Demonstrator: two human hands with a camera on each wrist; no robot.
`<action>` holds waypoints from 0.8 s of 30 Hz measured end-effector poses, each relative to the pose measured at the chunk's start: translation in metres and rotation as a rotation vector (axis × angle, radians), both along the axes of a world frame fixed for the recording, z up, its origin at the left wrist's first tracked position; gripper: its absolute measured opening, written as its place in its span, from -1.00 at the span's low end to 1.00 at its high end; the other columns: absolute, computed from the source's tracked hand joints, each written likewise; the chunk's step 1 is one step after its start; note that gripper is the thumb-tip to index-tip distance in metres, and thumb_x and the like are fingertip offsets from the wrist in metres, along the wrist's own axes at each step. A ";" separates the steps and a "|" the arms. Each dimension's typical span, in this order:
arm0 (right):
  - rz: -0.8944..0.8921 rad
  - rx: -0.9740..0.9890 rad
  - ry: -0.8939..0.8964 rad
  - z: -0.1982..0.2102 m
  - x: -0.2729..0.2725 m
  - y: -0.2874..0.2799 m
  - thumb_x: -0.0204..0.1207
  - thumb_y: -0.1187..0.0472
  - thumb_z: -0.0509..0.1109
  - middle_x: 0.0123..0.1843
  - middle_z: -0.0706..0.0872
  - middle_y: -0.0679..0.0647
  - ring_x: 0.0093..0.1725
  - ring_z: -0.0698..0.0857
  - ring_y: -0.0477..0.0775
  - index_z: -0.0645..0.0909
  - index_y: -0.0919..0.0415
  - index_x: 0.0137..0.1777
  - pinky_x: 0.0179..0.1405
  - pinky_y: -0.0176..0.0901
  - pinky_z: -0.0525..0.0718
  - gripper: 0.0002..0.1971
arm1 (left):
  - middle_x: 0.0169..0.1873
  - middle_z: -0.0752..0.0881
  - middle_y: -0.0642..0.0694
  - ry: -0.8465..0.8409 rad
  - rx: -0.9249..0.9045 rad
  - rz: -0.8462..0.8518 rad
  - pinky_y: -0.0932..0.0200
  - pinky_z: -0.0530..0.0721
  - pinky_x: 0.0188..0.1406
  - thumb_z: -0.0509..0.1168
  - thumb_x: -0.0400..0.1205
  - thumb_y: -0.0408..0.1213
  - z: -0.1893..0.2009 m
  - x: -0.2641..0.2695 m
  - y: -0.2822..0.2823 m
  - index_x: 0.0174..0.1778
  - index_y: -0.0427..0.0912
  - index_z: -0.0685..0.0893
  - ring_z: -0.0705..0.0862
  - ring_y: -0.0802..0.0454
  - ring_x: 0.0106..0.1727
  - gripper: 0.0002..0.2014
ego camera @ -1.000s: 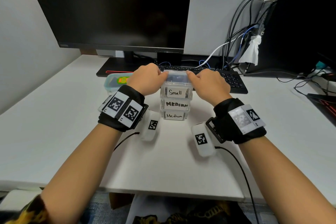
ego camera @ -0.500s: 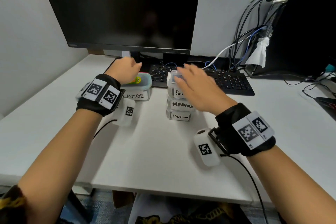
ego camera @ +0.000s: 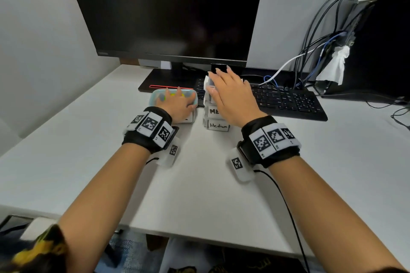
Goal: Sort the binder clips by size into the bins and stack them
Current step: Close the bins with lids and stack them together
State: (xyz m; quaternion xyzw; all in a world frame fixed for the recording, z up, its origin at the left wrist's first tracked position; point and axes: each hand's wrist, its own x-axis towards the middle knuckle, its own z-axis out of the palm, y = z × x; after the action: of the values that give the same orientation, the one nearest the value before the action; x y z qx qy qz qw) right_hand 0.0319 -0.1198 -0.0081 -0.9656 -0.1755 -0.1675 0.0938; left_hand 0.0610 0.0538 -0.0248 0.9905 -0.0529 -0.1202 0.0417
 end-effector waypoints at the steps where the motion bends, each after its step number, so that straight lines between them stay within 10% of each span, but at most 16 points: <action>1: 0.009 0.005 -0.008 -0.001 0.003 0.002 0.78 0.04 -0.03 0.71 0.23 0.04 0.72 0.05 0.10 0.18 0.07 0.69 0.60 0.31 0.20 -0.51 | 0.71 -0.11 -0.23 -0.007 -0.014 -0.007 -0.44 -0.08 0.60 -0.14 0.79 0.01 0.000 -0.001 0.000 0.70 0.12 -0.03 -0.25 -0.39 0.67 -0.48; 24: 0.074 0.128 -0.057 -0.004 0.014 0.008 0.70 -0.03 -0.12 0.64 0.35 0.03 0.63 0.30 0.08 0.29 0.08 0.64 0.56 0.19 0.34 -0.45 | 0.66 -0.37 -0.01 0.070 -0.098 -0.118 -0.30 -0.30 0.63 -0.07 0.77 0.06 0.008 -0.003 0.012 0.63 0.37 -0.18 -0.44 -0.20 0.64 -0.46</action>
State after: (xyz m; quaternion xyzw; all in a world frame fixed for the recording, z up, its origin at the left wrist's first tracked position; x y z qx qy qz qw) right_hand 0.0464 -0.1116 -0.0118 -0.9454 -0.2027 -0.2020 0.1564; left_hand 0.0575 0.0653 -0.0167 0.9776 -0.1157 -0.1541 0.0847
